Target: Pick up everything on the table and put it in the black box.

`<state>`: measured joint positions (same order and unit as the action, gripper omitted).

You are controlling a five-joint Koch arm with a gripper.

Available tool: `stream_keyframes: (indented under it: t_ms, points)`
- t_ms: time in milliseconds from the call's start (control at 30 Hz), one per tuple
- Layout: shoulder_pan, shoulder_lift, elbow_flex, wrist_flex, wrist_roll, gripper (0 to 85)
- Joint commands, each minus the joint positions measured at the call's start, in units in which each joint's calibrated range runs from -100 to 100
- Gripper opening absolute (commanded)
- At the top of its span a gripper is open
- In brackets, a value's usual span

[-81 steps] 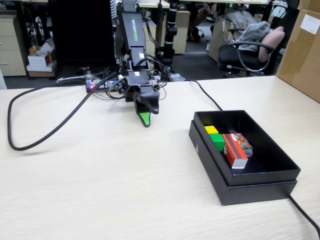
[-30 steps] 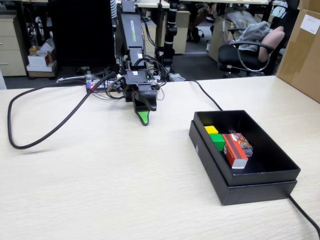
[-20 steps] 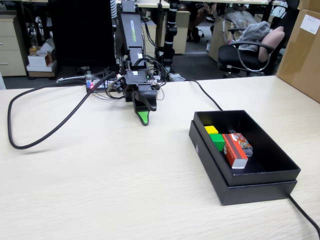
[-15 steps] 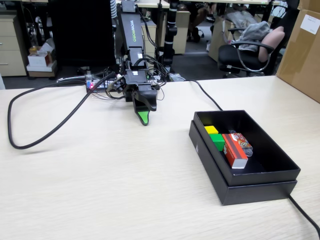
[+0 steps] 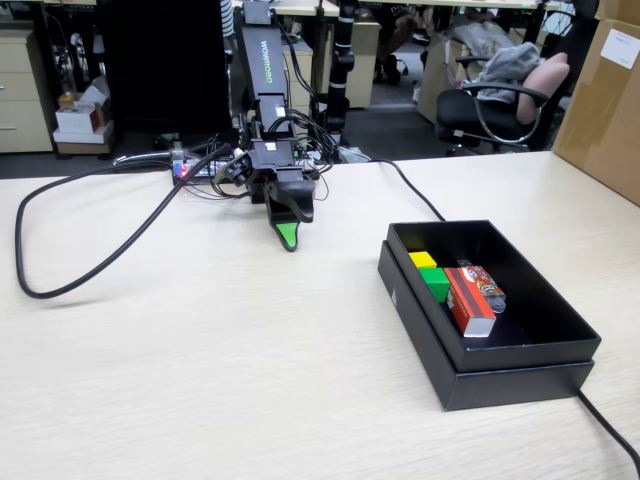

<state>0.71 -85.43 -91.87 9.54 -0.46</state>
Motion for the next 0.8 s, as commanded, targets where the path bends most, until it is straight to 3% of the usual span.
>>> stream_keyframes:
  t_ms: [0,767]
  points:
    - [0.0,1.7,0.5,-0.6,0.0,48.8]
    - [0.0,3.4,1.4,-0.5,0.1,48.8]
